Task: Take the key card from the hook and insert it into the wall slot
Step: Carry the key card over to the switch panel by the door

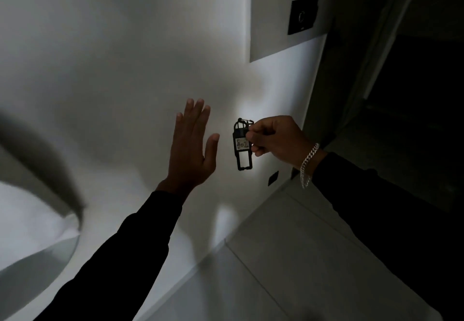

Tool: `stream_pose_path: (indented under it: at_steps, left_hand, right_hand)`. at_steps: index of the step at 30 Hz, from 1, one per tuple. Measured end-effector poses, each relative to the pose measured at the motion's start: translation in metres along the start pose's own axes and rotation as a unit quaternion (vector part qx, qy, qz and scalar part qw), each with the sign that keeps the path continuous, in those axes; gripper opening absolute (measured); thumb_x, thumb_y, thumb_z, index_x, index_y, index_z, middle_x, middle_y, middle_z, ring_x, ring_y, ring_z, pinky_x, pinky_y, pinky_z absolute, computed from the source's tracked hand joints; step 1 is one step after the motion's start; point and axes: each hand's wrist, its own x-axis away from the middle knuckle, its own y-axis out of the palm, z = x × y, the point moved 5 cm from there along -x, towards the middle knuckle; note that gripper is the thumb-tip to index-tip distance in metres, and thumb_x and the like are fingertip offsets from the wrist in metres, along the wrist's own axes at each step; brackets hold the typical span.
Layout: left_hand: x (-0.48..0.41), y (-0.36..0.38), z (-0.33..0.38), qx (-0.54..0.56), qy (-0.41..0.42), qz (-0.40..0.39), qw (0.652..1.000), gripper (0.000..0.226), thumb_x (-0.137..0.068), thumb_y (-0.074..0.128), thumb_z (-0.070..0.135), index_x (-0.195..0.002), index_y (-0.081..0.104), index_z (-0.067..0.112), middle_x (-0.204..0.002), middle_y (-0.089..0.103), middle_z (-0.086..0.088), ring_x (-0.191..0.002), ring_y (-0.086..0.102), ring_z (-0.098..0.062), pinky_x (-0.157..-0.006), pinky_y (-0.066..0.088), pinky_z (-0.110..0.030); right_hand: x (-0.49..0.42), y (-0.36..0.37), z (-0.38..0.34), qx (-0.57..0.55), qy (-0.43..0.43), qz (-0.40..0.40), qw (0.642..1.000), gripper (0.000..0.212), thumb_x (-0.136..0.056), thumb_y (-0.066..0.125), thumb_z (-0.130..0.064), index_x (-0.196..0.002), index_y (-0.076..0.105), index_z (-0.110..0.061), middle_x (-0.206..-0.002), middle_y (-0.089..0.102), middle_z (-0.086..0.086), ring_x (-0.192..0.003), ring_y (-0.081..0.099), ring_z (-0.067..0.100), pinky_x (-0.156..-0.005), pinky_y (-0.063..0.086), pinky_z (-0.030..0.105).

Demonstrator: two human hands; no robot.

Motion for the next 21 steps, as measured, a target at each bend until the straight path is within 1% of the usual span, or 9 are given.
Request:
stream_pose_path:
  at_steps: [3,9,13,15,17,21]
  left_hand:
    - [-0.039,0.046,0.005,-0.004,0.002,0.016,1.0,0.055,-0.102,0.04,0.026,-0.147,0.038,-0.006,-0.158,0.034,-0.024,-0.152,0.02,-0.038,-0.125,0.014,-0.055]
    - [-0.118,0.129,0.023,-0.036,-0.006,0.049,0.998,0.055,-0.102,0.042,0.027,-0.147,0.039,-0.005,-0.158,0.034,-0.023,-0.152,0.021,-0.038,-0.124,0.017,-0.059]
    - [-0.172,0.167,0.037,-0.06,-0.024,0.064,0.996,0.056,-0.102,0.04,0.029,-0.147,0.038,-0.003,-0.159,0.034,-0.022,-0.152,0.02,-0.037,-0.125,0.014,-0.054]
    - [-0.196,0.181,0.036,-0.076,-0.023,0.064,0.995,0.056,-0.103,0.04,0.03,-0.148,0.038,-0.002,-0.159,0.033,-0.021,-0.153,0.019,-0.035,-0.126,0.014,-0.053]
    - [-0.221,0.196,0.031,-0.095,-0.016,0.074,0.993,0.056,-0.102,0.041,0.03,-0.148,0.038,-0.001,-0.159,0.033,-0.02,-0.153,0.019,-0.035,-0.125,0.016,-0.056]
    - [-0.27,0.233,0.023,-0.112,0.008,0.102,0.989,0.055,-0.102,0.042,0.03,-0.147,0.039,-0.002,-0.159,0.034,-0.021,-0.152,0.02,-0.037,-0.125,0.016,-0.058]
  right_hand:
    - [-0.037,-0.043,0.012,0.002,-0.011,-0.001,1.0,0.017,-0.082,0.065,0.0,-0.097,0.063,0.008,-0.066,0.063,0.012,-0.046,0.061,0.009,-0.047,0.056,0.019]
    - [-0.104,-0.133,0.02,0.002,-0.039,-0.023,0.999,0.021,-0.082,0.065,-0.001,-0.1,0.062,0.009,-0.066,0.063,0.01,-0.046,0.06,0.008,-0.048,0.056,0.018]
    - [-0.153,-0.19,0.012,0.012,-0.061,-0.05,0.997,0.02,-0.081,0.067,-0.003,-0.099,0.064,0.005,-0.066,0.063,0.009,-0.051,0.061,0.011,-0.049,0.056,0.018]
    - [-0.179,-0.214,0.008,0.012,-0.076,-0.046,0.996,0.019,-0.081,0.067,-0.005,-0.098,0.065,0.003,-0.065,0.064,0.009,-0.053,0.06,0.014,-0.049,0.056,0.018]
    - [-0.208,-0.237,0.007,0.018,-0.091,-0.043,0.995,0.018,-0.081,0.067,-0.006,-0.098,0.065,0.002,-0.066,0.064,0.009,-0.054,0.061,0.015,-0.049,0.055,0.017]
    - [-0.268,-0.278,0.007,0.015,-0.121,-0.024,0.992,0.018,-0.082,0.066,-0.006,-0.098,0.065,0.003,-0.066,0.063,0.008,-0.05,0.059,0.008,-0.049,0.054,0.016]
